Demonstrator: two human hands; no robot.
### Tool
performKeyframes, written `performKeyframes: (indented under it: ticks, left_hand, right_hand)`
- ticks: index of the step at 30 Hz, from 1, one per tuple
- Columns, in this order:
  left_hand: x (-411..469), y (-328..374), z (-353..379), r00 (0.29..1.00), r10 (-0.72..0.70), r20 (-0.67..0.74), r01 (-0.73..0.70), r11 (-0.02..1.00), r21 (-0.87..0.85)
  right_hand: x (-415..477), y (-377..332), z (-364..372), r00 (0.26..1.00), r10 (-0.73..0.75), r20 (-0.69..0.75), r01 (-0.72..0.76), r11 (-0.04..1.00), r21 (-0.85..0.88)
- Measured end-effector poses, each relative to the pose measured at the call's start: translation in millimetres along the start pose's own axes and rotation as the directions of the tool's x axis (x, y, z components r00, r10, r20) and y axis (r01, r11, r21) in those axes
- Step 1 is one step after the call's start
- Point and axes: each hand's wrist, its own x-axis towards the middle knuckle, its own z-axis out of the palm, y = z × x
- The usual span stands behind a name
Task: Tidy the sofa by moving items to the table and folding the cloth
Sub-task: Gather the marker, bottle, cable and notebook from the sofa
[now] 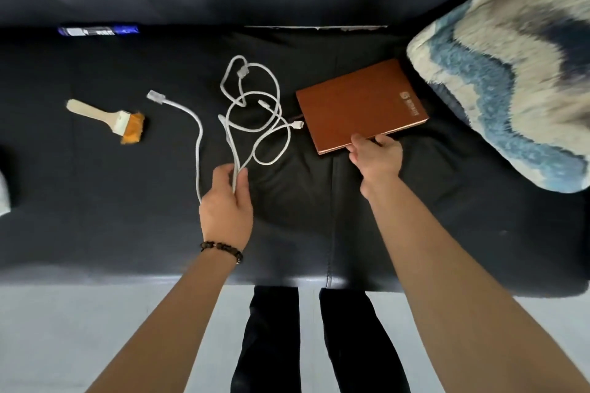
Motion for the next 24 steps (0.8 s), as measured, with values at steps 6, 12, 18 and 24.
performKeyframes:
  ticks: [6, 12, 18, 24]
  left_hand:
    - [-61, 25, -19, 0.986, -0.164, -0.007, 0.159, 0.966, -0.203]
    - [-102, 80, -86, 0.993, -0.102, -0.052, 0.087, 0.966, -0.243]
    - [-126, 147, -187, 0.996, 0.067, -0.065, -0.080, 0.969, -0.233]
    - [-171, 217, -310, 0.951, 0.249, -0.184, -0.290, 0.924, -0.250]
  right_hand:
    - [-66, 29, -54, 0.943, 0.218, 0.251, -0.272, 0.941, 0.202]
    - [-162, 15, -119, 0.984, -0.003, 0.178, -0.012, 0.997, 0.081]
    - [-262, -24, -179, 0.932, -0.331, 0.150, 0.342, 0.938, -0.056]
    - [-374, -56, -239, 0.856, -0.512, 0.075, 0.516, 0.855, -0.053]
